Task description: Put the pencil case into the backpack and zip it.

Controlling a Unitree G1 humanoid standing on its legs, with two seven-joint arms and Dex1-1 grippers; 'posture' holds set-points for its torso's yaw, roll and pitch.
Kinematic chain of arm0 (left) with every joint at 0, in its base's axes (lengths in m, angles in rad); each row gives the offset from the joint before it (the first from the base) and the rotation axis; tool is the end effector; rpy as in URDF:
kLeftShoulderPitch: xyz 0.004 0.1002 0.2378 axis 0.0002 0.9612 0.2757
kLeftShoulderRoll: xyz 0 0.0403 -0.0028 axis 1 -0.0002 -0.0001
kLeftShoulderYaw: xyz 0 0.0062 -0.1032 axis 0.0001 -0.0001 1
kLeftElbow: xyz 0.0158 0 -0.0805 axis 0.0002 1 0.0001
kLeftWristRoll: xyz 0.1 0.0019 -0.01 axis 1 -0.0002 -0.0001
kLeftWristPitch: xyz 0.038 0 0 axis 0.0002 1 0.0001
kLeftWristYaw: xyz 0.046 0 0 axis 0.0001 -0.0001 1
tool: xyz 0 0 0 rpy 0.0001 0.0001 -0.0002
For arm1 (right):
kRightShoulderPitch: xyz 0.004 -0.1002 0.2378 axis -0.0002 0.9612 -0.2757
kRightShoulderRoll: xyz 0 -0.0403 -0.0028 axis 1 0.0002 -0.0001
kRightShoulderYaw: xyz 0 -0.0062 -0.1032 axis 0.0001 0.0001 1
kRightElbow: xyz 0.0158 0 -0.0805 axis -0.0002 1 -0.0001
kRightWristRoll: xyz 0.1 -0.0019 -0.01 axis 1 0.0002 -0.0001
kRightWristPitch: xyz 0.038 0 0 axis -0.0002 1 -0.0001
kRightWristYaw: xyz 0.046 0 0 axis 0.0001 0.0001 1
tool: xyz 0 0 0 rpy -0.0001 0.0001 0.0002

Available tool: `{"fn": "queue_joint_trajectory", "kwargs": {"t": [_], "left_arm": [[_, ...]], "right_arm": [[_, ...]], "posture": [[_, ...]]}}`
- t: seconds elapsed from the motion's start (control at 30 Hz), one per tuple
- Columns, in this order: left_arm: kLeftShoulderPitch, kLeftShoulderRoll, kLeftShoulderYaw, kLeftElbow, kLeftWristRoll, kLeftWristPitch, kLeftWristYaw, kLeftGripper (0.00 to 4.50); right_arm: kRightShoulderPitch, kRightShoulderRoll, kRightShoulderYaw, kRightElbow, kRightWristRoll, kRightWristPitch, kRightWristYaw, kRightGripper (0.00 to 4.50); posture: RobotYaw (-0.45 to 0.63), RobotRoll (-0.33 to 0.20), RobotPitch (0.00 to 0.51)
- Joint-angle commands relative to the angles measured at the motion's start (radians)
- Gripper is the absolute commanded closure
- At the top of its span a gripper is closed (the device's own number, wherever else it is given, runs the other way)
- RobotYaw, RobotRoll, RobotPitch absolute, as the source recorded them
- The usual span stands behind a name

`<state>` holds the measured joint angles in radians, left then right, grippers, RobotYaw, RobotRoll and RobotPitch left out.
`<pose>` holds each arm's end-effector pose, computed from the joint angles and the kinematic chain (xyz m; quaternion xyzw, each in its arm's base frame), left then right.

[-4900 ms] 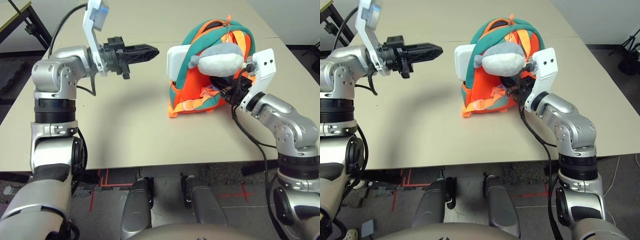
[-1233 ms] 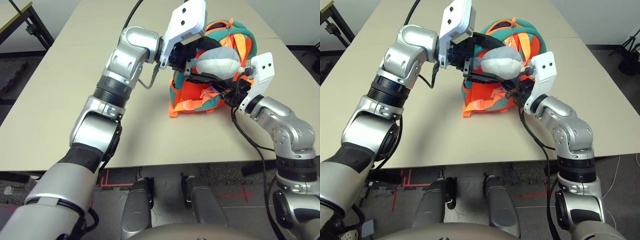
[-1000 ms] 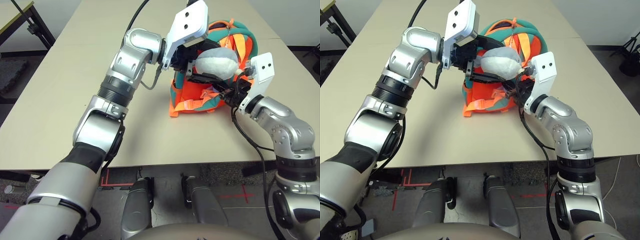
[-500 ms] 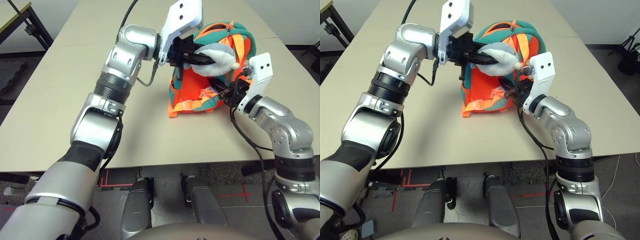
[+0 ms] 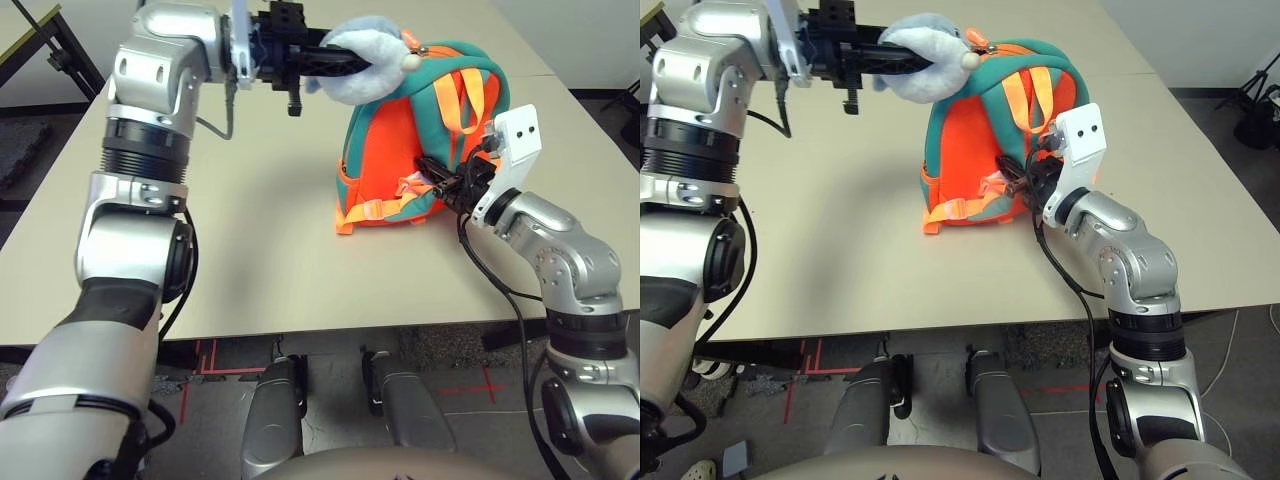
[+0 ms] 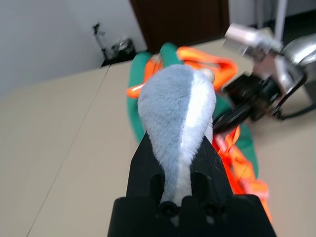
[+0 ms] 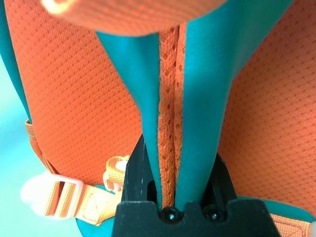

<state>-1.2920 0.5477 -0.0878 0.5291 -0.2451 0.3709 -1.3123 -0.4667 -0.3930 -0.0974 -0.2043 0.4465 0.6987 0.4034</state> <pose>0.3391 0.1845 0.3331 0.2246 -0.0735 -0.5875 0.7739 0.2643 -0.1945 0.1736 0.0071 0.0119 0.2698 0.9628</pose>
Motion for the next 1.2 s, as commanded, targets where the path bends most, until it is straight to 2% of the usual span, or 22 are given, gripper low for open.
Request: {"fn": "queue_joint_trajectory", "kwargs": {"t": [0.03, 0.27, 0.4, 0.63, 0.87, 1.1, 1.2], "left_arm": [[0.044, 0.047, -0.016, 0.001, 0.024, 0.006, -0.027, 4.24], [0.184, 0.088, -0.092, -0.047, 0.073, -0.001, -0.058, 4.24], [0.261, 0.084, -0.142, -0.06, 0.095, 0.008, -0.082, 4.24], [0.335, 0.064, -0.211, -0.031, 0.129, 0.01, -0.119, 4.24], [0.341, 0.006, -0.253, 0.115, 0.177, -0.059, -0.13, 4.24], [0.314, -0.042, -0.212, 0.191, 0.17, -0.096, -0.089, 4.25], [0.287, -0.042, -0.152, 0.168, 0.123, -0.04, -0.079, 3.27]], "right_arm": [[0.011, -0.003, 0.016, 0.038, -0.016, 0.017, 0.002, 4.1], [0.004, -0.006, 0.018, 0.045, -0.019, 0.017, 0.008, 4.1], [-0.002, -0.009, 0.021, 0.048, -0.022, 0.019, 0.013, 4.1], [-0.009, -0.015, 0.02, 0.05, -0.026, 0.022, 0.018, 4.1], [-0.009, -0.016, 0.018, 0.048, -0.031, 0.026, 0.022, 4.1], [-0.01, -0.015, 0.016, 0.044, -0.031, 0.032, 0.019, 4.1], [-0.017, -0.027, 0.011, 0.033, -0.02, 0.055, 0.027, 4.1]], "posture": [[-0.11, 0.0, 0.153], [-0.11, 0.0, 0.154], [-0.1, 0.0, 0.153], [-0.11, 0.0, 0.152], [-0.12, 0.0, 0.153], [-0.13, 0.0, 0.153], [-0.13, 0.0, 0.153]]}}
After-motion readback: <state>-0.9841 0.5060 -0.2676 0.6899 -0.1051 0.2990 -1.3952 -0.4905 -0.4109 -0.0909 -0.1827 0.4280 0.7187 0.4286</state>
